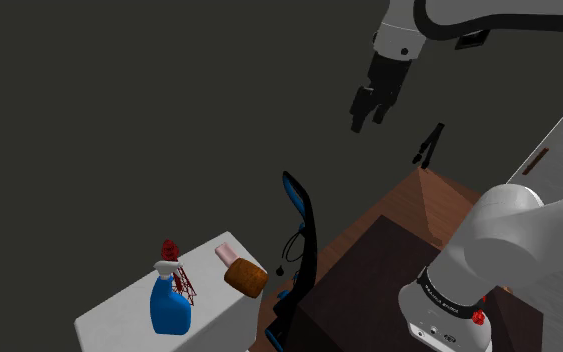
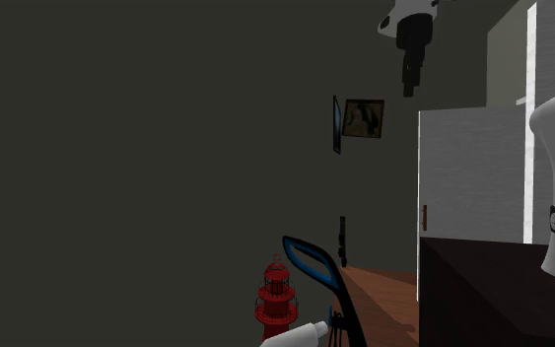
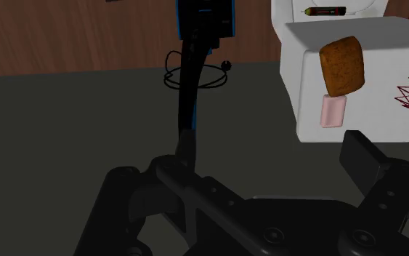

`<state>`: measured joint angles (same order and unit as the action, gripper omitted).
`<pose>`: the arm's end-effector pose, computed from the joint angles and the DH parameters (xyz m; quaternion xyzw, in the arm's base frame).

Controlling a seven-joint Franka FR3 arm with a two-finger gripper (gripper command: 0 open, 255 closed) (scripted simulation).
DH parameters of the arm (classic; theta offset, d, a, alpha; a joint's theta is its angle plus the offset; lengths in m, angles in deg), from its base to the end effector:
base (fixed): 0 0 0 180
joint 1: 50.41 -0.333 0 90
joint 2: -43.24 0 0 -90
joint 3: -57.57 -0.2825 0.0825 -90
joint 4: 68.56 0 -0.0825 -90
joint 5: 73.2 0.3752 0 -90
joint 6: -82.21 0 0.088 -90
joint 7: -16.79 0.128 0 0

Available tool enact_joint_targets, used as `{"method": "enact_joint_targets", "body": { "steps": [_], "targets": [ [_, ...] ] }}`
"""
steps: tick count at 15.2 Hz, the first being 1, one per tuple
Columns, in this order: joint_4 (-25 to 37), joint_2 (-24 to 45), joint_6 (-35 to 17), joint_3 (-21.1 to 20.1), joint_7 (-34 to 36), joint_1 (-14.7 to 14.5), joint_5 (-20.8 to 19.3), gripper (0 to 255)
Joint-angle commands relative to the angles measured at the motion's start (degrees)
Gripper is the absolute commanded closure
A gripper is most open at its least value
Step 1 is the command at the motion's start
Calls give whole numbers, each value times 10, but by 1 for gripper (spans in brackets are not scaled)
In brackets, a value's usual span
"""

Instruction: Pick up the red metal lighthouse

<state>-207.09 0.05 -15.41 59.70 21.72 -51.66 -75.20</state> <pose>0.3411 -0.0105 0.5180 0.9988 -0.0439 0.0199 0.0038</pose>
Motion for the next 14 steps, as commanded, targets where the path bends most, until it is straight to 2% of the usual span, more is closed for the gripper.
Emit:
{"method": "enact_joint_targets", "body": {
  "steps": [1,8,14],
  "targets": [
    [0,0,0,0,0,0,0,0],
    [-35,66,-121,-46,36,-38,40,0],
    [-38,146,-225,-86,64,-67,66,0]
  ]
}}
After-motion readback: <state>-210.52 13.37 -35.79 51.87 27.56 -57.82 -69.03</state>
